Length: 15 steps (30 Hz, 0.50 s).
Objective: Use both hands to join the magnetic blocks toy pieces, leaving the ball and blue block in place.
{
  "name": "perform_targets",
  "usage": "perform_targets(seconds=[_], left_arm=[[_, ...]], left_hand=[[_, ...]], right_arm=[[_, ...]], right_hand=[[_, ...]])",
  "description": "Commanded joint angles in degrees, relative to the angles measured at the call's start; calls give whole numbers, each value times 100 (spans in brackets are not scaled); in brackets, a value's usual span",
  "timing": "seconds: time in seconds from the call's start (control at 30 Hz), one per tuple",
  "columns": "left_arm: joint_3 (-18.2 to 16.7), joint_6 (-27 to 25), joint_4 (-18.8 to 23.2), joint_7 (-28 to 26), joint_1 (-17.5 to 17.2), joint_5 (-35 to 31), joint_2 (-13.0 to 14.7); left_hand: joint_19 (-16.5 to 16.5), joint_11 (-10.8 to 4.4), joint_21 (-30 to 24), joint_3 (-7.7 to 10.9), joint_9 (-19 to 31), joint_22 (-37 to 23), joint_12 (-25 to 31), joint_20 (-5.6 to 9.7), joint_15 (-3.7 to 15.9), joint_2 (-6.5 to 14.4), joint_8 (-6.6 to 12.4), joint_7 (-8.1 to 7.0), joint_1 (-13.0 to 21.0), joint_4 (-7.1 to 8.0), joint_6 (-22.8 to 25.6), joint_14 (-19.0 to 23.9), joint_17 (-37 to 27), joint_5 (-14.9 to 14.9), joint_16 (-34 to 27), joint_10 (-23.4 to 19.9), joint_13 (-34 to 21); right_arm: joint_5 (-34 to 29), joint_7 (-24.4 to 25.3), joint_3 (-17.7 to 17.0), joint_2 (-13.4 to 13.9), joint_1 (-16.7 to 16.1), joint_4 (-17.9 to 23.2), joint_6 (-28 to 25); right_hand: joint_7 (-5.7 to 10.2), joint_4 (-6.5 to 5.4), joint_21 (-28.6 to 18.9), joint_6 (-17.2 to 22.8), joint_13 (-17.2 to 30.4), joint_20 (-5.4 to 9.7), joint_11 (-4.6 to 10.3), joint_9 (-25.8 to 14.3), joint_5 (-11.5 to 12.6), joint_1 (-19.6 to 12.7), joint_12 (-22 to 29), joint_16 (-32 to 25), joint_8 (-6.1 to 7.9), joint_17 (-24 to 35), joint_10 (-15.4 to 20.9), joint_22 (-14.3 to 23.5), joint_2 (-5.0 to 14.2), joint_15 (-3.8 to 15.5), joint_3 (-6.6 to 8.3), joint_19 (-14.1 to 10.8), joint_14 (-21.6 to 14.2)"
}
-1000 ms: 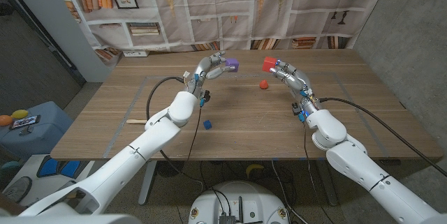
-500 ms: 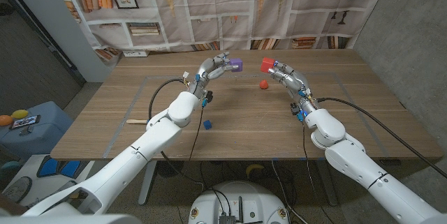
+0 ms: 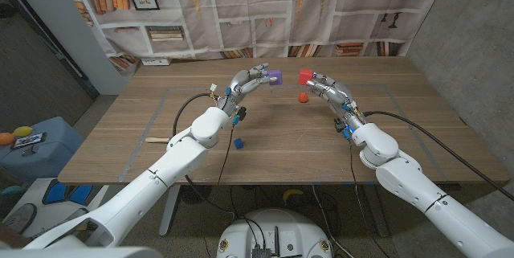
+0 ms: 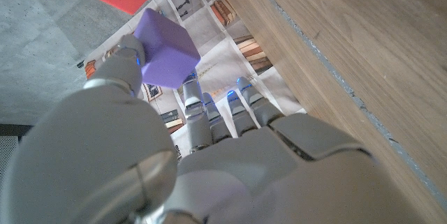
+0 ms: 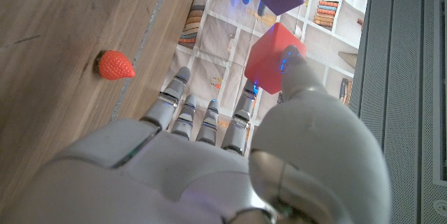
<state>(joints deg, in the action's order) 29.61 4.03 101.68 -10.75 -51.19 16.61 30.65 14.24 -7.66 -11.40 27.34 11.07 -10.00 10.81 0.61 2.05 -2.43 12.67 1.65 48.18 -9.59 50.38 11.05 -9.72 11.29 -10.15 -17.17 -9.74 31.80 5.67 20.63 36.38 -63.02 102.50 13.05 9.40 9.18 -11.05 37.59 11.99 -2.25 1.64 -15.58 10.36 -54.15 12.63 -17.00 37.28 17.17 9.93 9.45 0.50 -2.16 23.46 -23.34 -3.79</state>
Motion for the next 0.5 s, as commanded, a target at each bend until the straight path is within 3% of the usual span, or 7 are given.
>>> perform_targets(seconds=[0.03, 0.5], left_arm=[[63, 56, -6, 235, 56, 239, 41], [93, 98, -26, 309, 64, 291, 86]], left_hand=[[5, -18, 5, -31, 12, -24, -7, -13, 91, 205, 18, -431, 158, 17, 514, -35, -13, 45, -6, 19, -25], [-1, -12, 3, -59, 16, -26, -4, -19, 76, 228, -15, -439, 145, 18, 500, -42, -12, 46, -11, 21, -26]], right_arm=[[227, -290, 46, 82, 92, -104, -64], [388, -501, 67, 184, 105, -105, -112]], right_hand=[[328, -1, -22, 634, 6, -8, 11, 1, 46, -31, -14, -26, 299, 14, 34, 31, 266, -14, -40, -44, -10], [327, 2, -15, 652, 6, -24, 3, 40, 54, -41, -17, -23, 282, 23, 41, 31, 285, -35, -54, -37, 5]])
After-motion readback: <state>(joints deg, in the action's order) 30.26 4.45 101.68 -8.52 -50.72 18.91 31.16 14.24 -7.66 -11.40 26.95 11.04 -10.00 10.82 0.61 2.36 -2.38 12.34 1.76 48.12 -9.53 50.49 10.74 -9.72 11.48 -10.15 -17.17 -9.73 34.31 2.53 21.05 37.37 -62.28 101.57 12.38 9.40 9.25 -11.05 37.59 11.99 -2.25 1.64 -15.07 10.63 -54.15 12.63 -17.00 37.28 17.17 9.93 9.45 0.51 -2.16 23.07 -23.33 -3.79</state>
